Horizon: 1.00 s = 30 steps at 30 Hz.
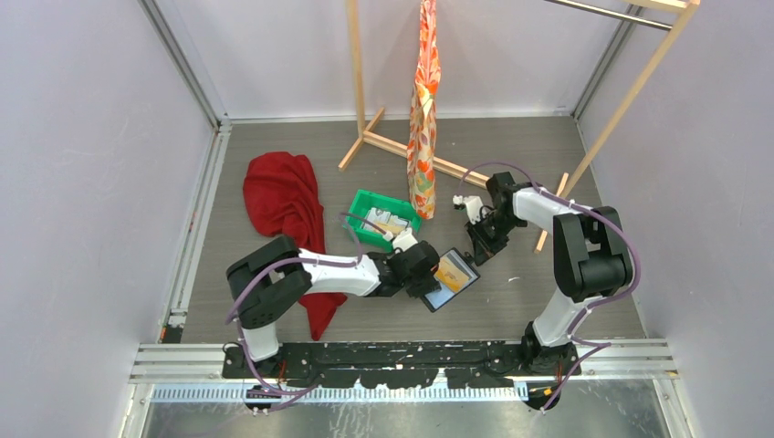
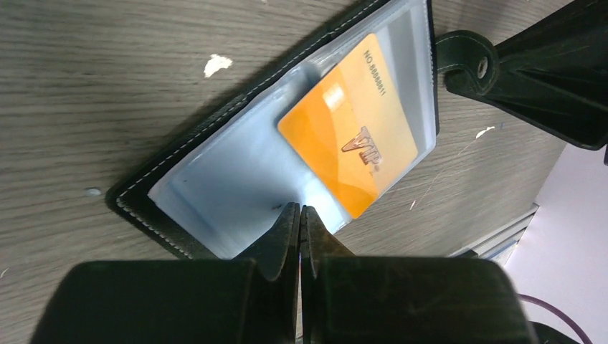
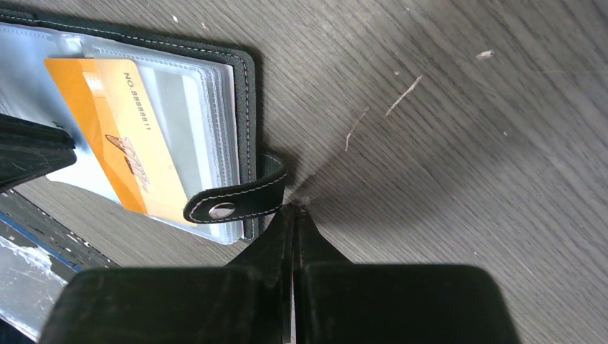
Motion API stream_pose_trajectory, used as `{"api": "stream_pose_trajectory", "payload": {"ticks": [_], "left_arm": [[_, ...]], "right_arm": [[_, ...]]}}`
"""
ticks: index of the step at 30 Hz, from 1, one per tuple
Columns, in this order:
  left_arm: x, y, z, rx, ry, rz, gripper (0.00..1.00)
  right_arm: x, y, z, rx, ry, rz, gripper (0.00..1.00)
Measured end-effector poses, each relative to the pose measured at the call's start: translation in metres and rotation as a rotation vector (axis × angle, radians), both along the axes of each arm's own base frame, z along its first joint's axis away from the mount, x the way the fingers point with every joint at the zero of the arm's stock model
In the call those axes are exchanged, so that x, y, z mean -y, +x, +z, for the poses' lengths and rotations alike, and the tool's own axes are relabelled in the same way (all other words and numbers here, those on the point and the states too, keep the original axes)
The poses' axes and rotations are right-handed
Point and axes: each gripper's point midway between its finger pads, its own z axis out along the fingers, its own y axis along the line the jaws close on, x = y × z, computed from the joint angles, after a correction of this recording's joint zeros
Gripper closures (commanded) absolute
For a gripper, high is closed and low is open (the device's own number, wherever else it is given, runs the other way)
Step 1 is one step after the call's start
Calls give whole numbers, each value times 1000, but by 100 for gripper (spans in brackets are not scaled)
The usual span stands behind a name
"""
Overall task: Put the credit cards into the card holder
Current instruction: Insert the credit card into the card holder.
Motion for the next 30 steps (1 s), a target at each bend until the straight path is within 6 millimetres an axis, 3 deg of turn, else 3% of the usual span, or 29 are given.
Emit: {"api": "stream_pose_trajectory", "payload": {"ticks": [25,30], "left_arm": [[13,39,1,95,57,-45,98],[15,41,2,111,55,-67,95]], "right_arm": [[-17,-18,-1,-49,14,123,98],[-17,-20,0,-57,18,129,91]]}}
